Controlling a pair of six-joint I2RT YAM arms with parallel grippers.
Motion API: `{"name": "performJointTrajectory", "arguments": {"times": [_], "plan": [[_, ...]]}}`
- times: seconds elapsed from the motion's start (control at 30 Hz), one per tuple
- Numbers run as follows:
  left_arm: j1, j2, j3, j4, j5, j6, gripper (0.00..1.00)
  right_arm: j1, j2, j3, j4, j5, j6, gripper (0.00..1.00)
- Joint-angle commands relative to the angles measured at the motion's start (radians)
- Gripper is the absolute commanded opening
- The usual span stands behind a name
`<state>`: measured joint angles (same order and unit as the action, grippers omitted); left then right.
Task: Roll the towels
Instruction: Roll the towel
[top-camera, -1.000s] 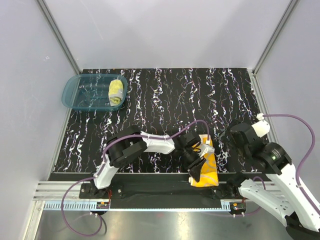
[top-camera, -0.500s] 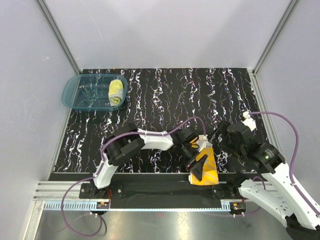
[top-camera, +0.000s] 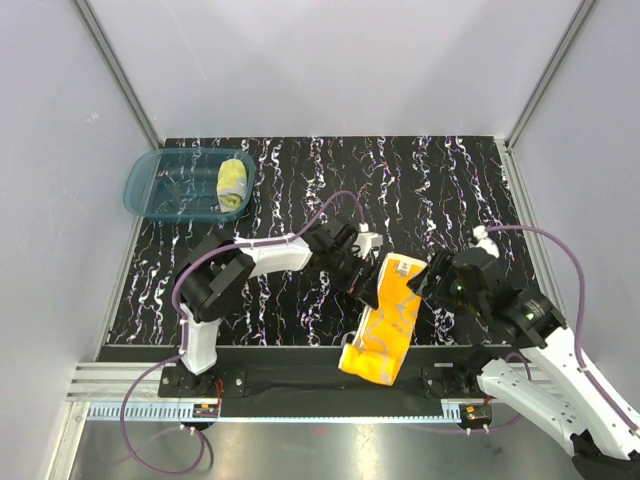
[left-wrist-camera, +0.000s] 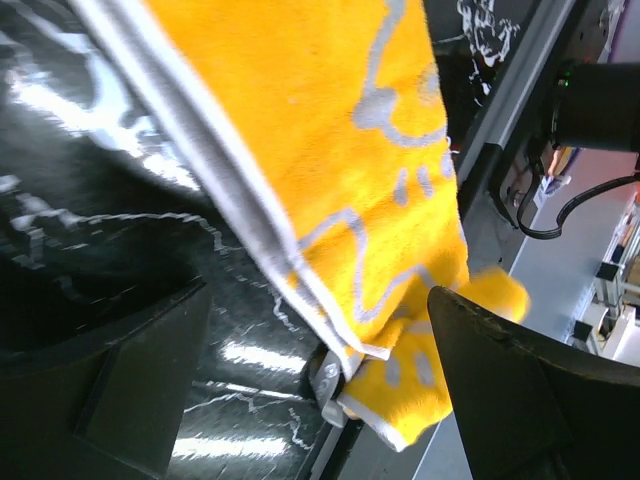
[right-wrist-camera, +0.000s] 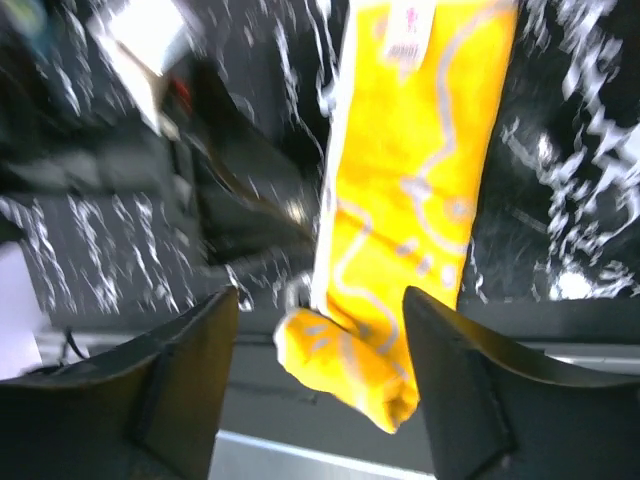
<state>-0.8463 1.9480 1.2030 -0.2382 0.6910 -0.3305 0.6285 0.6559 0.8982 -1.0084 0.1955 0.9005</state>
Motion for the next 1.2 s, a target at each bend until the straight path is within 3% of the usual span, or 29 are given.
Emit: {"name": "performJointTrajectory", "arguments": {"times": [0.0, 0.17, 0.27, 0.5, 0.73, 0.97, 1.17], "plan": [[0.041, -0.040, -0.019, 0.020, -0.042, 0.025, 0.99, 0.000, 0.013, -0.100, 0.047, -0.143, 0.015, 0.72], [0.067, -0.032, -0.008, 0.037, -0.038, 0.022, 0.99, 0.019, 0.028, -0.215, 0.154, -0.347, -0.043, 0.58], [0.101, -0.044, 0.000, 0.050, -0.057, 0.016, 0.99, 0.104, 0.054, -0.203, 0.177, -0.372, -0.058, 0.56], [0.191, -0.112, -0.040, 0.068, -0.103, 0.001, 0.99, 0.344, 0.157, -0.231, 0.175, -0.272, 0.040, 0.79], [0.230, -0.241, -0.164, 0.108, -0.183, -0.064, 0.99, 0.461, 0.321, -0.255, 0.223, -0.245, 0.078, 0.78], [0.230, -0.443, -0.351, 0.149, -0.206, -0.130, 0.99, 0.481, 0.396, -0.298, 0.324, -0.274, 0.083, 0.66], [0.230, -0.540, -0.428, 0.128, -0.217, -0.128, 0.99, 0.482, 0.379, -0.355, 0.430, -0.379, 0.084, 0.37]]}}
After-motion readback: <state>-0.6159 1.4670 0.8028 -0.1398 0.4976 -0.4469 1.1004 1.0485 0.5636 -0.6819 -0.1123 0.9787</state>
